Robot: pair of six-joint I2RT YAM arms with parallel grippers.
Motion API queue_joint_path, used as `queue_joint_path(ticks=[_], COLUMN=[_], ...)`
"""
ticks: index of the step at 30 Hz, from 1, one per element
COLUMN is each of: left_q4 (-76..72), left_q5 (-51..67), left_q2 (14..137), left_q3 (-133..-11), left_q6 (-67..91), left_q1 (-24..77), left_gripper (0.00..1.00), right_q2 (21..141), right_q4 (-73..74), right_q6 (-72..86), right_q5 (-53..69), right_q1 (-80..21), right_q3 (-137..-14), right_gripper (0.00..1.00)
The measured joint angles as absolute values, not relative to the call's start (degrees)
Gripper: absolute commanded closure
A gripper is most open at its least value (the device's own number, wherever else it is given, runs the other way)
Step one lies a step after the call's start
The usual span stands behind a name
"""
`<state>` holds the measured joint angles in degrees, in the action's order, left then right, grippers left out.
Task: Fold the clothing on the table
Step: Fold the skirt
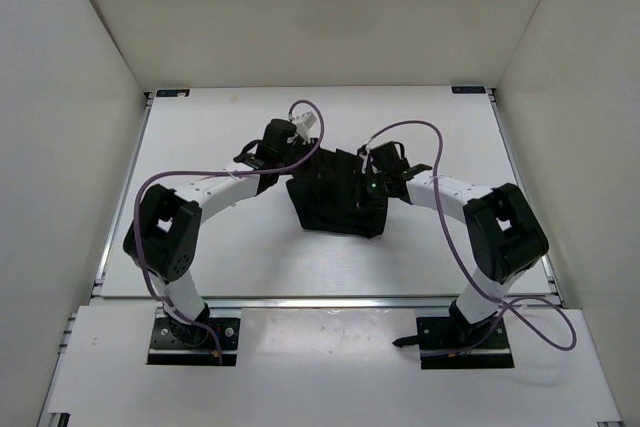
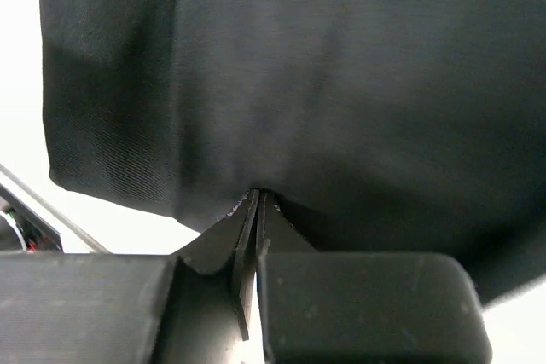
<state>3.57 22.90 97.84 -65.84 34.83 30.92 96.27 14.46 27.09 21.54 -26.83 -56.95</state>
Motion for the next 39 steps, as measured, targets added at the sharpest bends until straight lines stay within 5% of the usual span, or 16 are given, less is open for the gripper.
queue_joint_path(ticks=[4,11,13,16,18,21,32,39], left_q4=[5.78,10.55,12.19,13.3,13.74,15.92,31.62,40.6], left_q5=[16.99,10.02,8.62,7.44,7.4,6.92,-5.72,-12.93], left_q2=[100.4,100.88,100.92,100.9,100.49,98.98,83.26,76.16], left_q3=[-65.84,-60.4,-59.24,-57.82,-56.73,-56.64,-65.45,-61.73], left_q6=[34.02,32.05,31.68,31.2,30.3,28.99,20.03,16.45], left_q1=[31.66,32.01,32.01,31.4,30.79,29.8,28.42,23.38], left_gripper=[0.86,0.94,0.93,0.78,0.36,0.01,0.01,0.01], right_q2=[97.51,94.96,93.32,90.15,87.85,84.25,77.45,77.38], right_q4=[13.67,12.49,12.49,12.12,12.36,14.37,24.91,29.8], right_q6=[26.92,26.92,26.83,26.68,26.33,24.75,17.78,14.74], right_q5=[22.85,23.44,23.86,25.85,27.14,26.89,21.85,19.0], right_q1=[-27.79,-22.17,-19.94,-15.81,-13.52,-12.05,-8.43,-9.37], right_q3=[-57.3,-55.44,-54.61,-53.19,-52.84,-53.95,-58.43,-55.31], right_gripper=[1.0,0.95,0.84,0.64,0.56,0.55,0.58,0.7])
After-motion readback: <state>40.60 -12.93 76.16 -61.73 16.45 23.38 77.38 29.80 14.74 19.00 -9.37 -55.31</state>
